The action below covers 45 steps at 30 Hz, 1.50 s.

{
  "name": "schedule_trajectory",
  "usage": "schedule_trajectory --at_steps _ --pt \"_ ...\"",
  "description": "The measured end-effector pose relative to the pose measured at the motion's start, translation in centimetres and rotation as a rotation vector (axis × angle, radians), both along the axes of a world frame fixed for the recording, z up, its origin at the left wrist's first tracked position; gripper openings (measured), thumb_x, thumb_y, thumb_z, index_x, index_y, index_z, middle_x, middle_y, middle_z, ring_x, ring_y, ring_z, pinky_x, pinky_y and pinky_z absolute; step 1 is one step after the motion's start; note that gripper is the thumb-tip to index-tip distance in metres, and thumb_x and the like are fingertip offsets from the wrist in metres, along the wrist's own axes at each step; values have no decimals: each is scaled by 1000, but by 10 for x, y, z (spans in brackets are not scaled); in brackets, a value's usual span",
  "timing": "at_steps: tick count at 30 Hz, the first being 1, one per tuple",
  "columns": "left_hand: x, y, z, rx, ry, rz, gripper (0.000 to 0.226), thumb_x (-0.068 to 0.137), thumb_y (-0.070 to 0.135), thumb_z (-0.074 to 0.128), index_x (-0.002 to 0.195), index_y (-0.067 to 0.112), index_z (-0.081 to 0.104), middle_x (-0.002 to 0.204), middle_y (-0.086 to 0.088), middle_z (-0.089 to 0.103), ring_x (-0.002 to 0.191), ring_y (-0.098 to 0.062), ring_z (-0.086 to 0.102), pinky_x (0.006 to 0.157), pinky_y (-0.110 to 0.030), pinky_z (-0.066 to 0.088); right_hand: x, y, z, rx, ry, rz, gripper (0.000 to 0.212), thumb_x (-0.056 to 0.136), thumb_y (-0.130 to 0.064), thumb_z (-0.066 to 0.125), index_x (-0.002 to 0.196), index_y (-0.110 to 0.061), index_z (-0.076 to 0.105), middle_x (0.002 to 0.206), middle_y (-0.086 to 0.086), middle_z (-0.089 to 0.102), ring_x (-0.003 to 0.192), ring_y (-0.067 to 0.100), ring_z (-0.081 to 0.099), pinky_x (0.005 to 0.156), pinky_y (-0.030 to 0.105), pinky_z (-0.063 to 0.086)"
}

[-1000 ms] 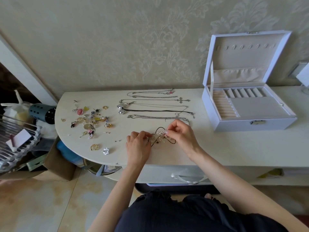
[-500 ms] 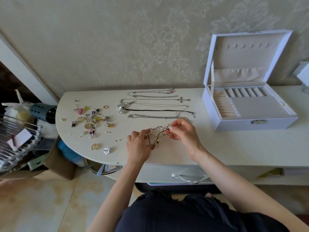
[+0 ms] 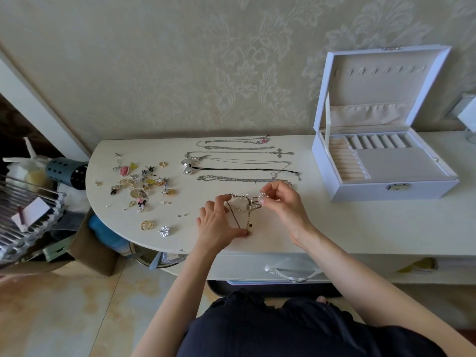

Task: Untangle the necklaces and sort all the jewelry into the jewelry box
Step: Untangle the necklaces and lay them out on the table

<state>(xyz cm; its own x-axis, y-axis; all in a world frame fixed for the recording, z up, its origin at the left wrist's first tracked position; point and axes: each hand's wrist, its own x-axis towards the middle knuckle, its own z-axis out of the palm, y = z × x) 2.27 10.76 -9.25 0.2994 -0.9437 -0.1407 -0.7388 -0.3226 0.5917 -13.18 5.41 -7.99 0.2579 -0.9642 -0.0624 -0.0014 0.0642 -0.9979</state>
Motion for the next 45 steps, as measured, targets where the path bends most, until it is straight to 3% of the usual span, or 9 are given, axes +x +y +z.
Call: schedule_trajectory --at_steps 3,9,16,21,25,28,31,34,45 --pt "-1 1 1 -21 13 -2 93 60 33 85 135 26 31 121 -1 45 114 -23 38 95 -33 29 0 -1 0 -44 40 -33 30 75 9 63 81 -20 59 80 -7 59 73 5 52 71 16 42" --pt "-2 -1 -1 1 6 9 103 58 36 86 141 20 25 130 -1 40 121 -23 35 98 -33 27 -1 -1 4 -17 -11 -25 34 75 16 58 84 -17 58 75 0 54 56 3 52 55 18 40" --pt "-1 -1 -1 55 -58 -17 103 58 43 84 141 20 27 129 -3 35 122 -22 32 100 -30 25 -3 -2 1 -73 -28 -102 32 78 15 53 80 -16 61 73 -1 58 67 5 52 62 11 40" --pt "-1 -1 -1 62 -72 -6 105 56 44 85 141 19 28 129 -3 34 122 -23 31 101 -31 26 -6 -4 0 -78 9 -189 31 77 12 52 77 -16 63 70 -1 59 61 3 50 58 10 37" --pt "-1 -1 -2 71 -97 -4 108 54 46 85 141 21 27 130 -4 33 122 -24 30 102 -33 27 -6 -2 -4 -95 269 -144 27 80 0 54 74 -23 66 73 -9 60 57 -1 46 60 16 37" --pt "-2 -1 -1 82 -103 -17 106 54 48 85 141 24 28 128 -4 32 122 -24 29 103 -32 26 -2 0 -9 -250 467 -31 16 83 -14 63 77 -28 68 84 -9 61 62 -3 45 66 21 36" --pt "-1 0 -1 84 -105 -31 105 56 49 83 141 25 28 128 -4 30 122 -24 28 103 -31 24 8 0 -15 -402 671 87 7 85 -26 65 88 -28 70 87 -8 54 78 5 48 71 25 38" --pt "-2 1 1 90 -116 -41 105 57 50 82 143 24 26 129 -5 28 123 -25 27 104 -31 22 14 -1 -18 -458 828 166 14 86 -33 63 99 -30 68 93 -7 50 97 14 52 74 27 43" --pt "-2 2 3 119 -122 -17 109 57 51 82 143 20 23 128 -7 30 123 -26 28 104 -31 23 13 -2 -5 -653 1151 215 15 81 -20 55 95 -21 58 102 0 53 101 24 50 73 30 36"
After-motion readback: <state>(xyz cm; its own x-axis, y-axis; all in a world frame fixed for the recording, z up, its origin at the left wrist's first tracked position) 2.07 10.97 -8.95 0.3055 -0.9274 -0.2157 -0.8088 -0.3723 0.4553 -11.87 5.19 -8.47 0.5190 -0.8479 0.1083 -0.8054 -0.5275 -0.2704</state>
